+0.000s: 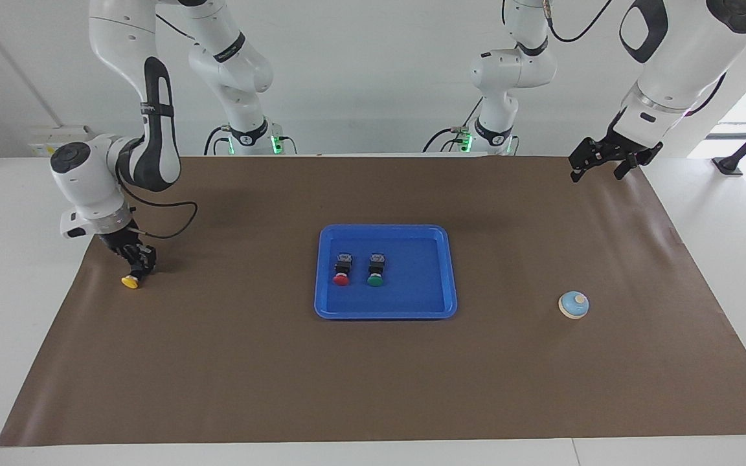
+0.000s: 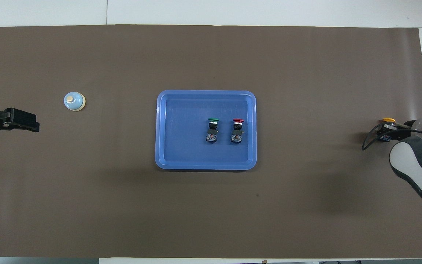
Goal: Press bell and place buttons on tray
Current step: 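Move the right gripper to the yellow-topped button and grasp it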
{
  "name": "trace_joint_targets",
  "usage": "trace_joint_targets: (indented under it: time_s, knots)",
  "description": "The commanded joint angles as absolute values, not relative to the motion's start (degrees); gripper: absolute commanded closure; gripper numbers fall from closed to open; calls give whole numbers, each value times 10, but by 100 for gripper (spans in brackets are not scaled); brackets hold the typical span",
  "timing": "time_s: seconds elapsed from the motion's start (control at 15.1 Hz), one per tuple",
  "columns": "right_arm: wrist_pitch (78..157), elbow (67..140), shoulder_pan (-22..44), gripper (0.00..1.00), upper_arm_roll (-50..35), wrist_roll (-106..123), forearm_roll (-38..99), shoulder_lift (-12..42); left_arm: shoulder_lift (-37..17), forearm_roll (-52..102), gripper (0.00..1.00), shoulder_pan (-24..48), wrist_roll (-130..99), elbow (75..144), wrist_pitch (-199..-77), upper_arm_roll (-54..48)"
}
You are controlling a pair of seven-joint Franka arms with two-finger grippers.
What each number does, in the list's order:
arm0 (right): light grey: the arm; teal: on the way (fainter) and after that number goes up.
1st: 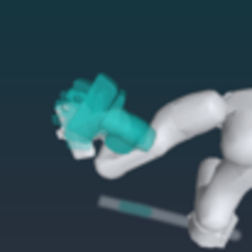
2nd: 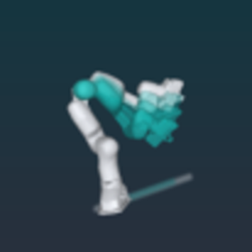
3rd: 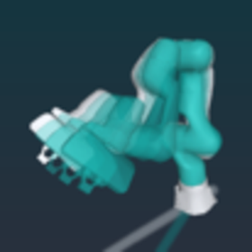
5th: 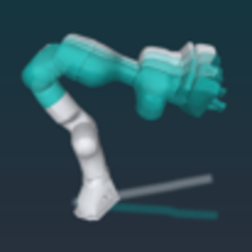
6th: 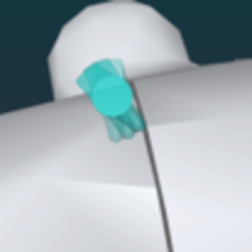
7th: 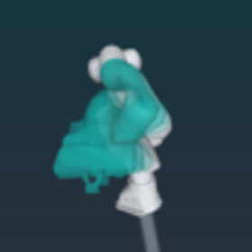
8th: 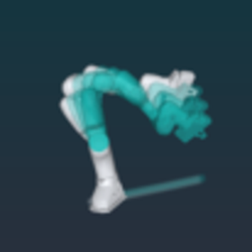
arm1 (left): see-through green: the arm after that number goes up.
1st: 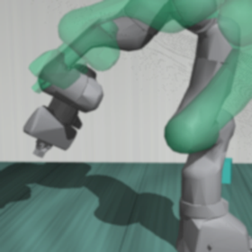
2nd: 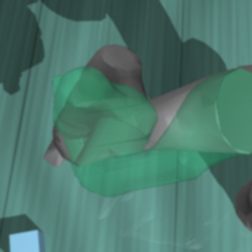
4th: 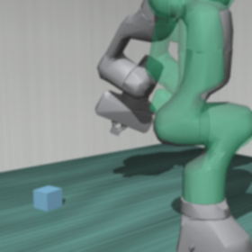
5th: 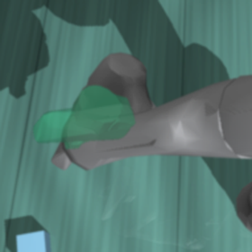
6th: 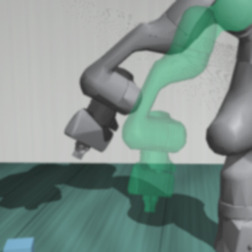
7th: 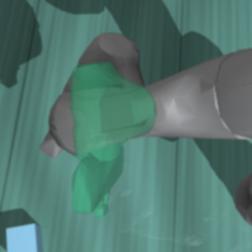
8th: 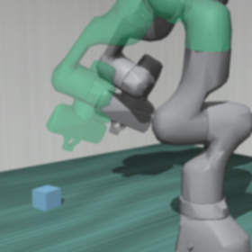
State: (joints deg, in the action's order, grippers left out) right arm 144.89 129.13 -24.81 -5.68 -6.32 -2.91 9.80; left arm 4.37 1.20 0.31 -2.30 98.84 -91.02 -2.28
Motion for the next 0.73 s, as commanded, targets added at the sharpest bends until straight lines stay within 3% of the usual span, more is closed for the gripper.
trace_joint_targets:
  time_s: [0.0, 0.2, 0.4, 0.66]
  knots:
    - [1445, 1282, -238, 100, -62, -69, -24, 96, 51, 16, 0, 1, -23, 990, -906, -22]
    - [1339, 1210, -193, 100, -63, -91, -23, 96, 51, 16, 0, 1, -23, 990, -906, -22]
    - [1231, 1124, -104, 100, -62, -192, -30, 98, 51, 16, 0, 1, -23, 990, -906, -23]
    - [1169, 1051, 39, 100, -62, -350, -32, 118, 51, 17, 0, 1, -23, 990, -906, -22]
